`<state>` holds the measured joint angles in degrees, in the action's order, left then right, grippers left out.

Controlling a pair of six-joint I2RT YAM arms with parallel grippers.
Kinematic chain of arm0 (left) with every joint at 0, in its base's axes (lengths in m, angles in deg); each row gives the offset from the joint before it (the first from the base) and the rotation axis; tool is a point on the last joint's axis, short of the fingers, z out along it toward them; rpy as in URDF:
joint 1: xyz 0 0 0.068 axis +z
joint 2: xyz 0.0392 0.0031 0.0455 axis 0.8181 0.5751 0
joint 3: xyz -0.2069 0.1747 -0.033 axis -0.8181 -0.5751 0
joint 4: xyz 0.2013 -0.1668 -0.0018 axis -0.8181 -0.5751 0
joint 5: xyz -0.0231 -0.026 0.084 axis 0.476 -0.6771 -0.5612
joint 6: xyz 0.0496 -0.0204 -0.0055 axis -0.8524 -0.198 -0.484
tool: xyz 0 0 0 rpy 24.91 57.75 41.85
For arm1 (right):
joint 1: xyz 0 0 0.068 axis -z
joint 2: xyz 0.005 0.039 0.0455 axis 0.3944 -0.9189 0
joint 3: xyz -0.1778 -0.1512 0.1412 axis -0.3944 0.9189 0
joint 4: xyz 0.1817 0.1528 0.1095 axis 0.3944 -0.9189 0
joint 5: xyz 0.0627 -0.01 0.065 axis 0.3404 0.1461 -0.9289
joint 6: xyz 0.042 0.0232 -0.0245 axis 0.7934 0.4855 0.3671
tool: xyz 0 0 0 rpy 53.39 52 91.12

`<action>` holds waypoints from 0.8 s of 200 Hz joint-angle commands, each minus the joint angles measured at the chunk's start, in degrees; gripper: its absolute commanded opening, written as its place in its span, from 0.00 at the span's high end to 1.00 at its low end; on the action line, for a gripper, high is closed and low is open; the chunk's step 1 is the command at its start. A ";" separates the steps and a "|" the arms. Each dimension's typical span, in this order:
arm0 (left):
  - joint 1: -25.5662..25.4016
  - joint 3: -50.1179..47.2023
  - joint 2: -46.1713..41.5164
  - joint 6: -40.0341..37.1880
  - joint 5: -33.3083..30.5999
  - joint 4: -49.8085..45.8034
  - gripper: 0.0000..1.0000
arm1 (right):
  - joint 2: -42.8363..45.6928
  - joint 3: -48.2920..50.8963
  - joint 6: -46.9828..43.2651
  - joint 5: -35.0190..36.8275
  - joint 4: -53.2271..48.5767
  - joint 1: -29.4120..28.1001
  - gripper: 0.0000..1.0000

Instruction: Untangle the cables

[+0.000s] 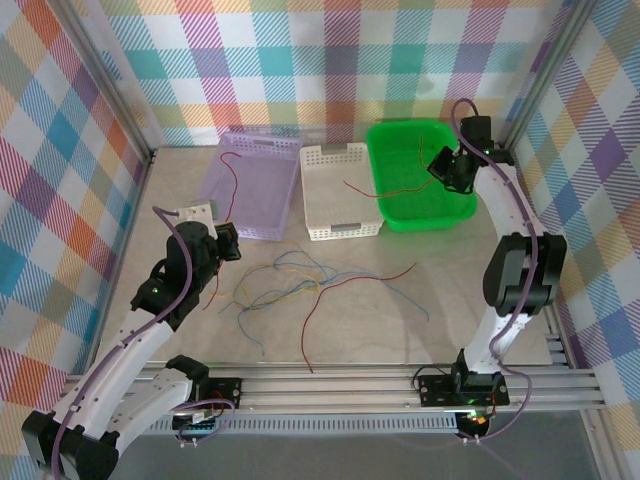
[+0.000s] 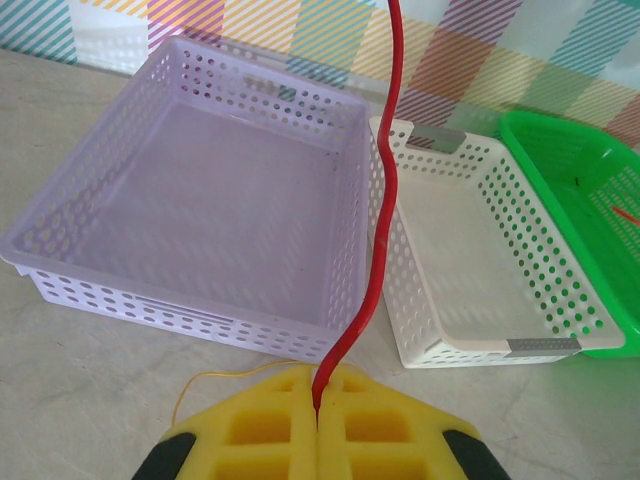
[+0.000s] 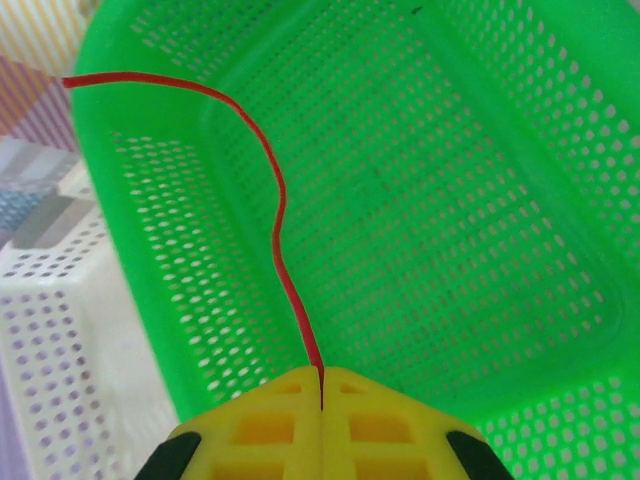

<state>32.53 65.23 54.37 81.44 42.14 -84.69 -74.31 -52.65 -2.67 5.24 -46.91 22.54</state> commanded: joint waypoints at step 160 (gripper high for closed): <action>-0.83 1.44 1.55 -0.96 1.20 1.06 1.00 | -24.63 -23.22 1.25 2.22 -17.64 7.26 1.00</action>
<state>32.07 65.25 55.62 81.42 42.77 -84.72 -96.93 -74.21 -2.27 6.81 -60.84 29.97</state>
